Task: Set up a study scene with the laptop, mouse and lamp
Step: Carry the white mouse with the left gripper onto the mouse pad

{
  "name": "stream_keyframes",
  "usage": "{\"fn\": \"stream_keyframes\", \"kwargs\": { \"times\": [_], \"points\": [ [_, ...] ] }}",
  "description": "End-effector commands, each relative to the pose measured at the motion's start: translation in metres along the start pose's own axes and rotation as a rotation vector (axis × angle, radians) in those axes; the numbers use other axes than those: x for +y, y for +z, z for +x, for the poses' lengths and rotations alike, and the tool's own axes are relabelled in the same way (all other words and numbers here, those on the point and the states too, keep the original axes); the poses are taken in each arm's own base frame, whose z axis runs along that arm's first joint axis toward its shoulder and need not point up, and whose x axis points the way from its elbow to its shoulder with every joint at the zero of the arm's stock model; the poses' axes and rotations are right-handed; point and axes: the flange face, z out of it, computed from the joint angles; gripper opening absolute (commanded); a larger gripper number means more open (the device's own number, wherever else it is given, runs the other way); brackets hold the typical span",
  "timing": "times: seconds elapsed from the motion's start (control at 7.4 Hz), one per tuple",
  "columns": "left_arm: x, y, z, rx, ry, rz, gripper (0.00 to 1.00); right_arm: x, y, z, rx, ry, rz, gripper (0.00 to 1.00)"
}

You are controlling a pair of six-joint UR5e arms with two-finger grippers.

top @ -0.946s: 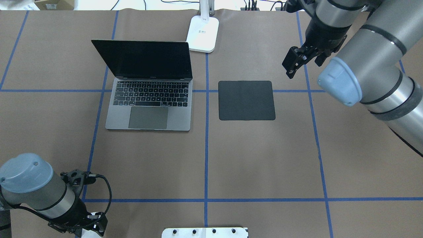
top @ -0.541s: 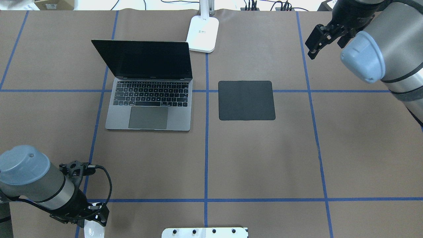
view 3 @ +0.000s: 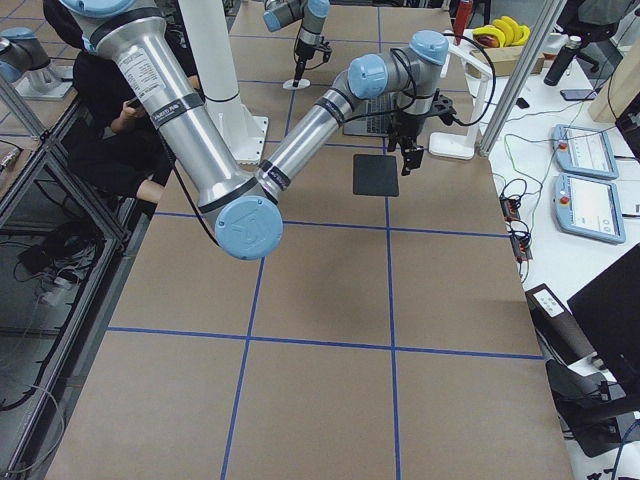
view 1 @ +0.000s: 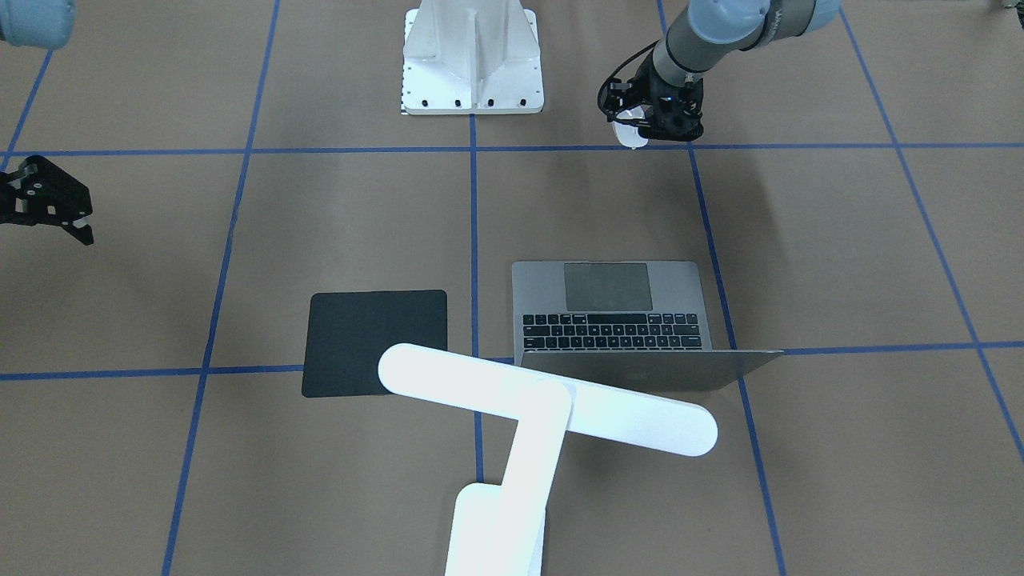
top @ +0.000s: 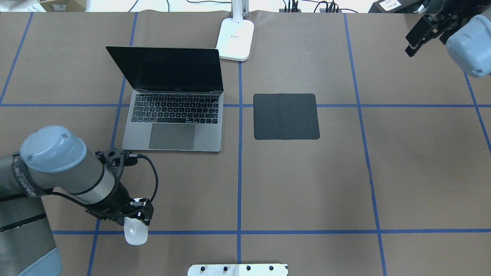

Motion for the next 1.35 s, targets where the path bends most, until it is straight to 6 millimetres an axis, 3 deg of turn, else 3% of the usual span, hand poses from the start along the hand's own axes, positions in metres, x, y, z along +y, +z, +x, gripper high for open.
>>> {"fn": "stream_keyframes", "kwargs": {
  "times": [0.0,0.27,0.41,0.81,1.22],
  "points": [
    [-0.043,-0.037,0.036,-0.026,0.049,0.045,0.68,0.012,-0.002,0.029,-0.016,0.044,0.0,1.0],
    [-0.085,-0.05,0.054,-0.024,0.074,0.085,0.68,0.025,0.003,0.061,-0.006,0.051,-0.012,1.0],
    [-0.109,-0.061,0.076,-0.015,0.079,0.107,0.68,0.029,0.004,0.066,-0.007,0.048,-0.014,1.0],
    [-0.156,-0.072,0.143,-0.009,0.076,0.122,0.68,0.037,0.013,0.088,0.002,0.065,-0.034,1.0],
    [-0.187,-0.087,0.205,-0.006,0.075,0.129,0.69,0.032,0.023,0.116,-0.003,0.087,-0.046,1.0]
  ]
}}
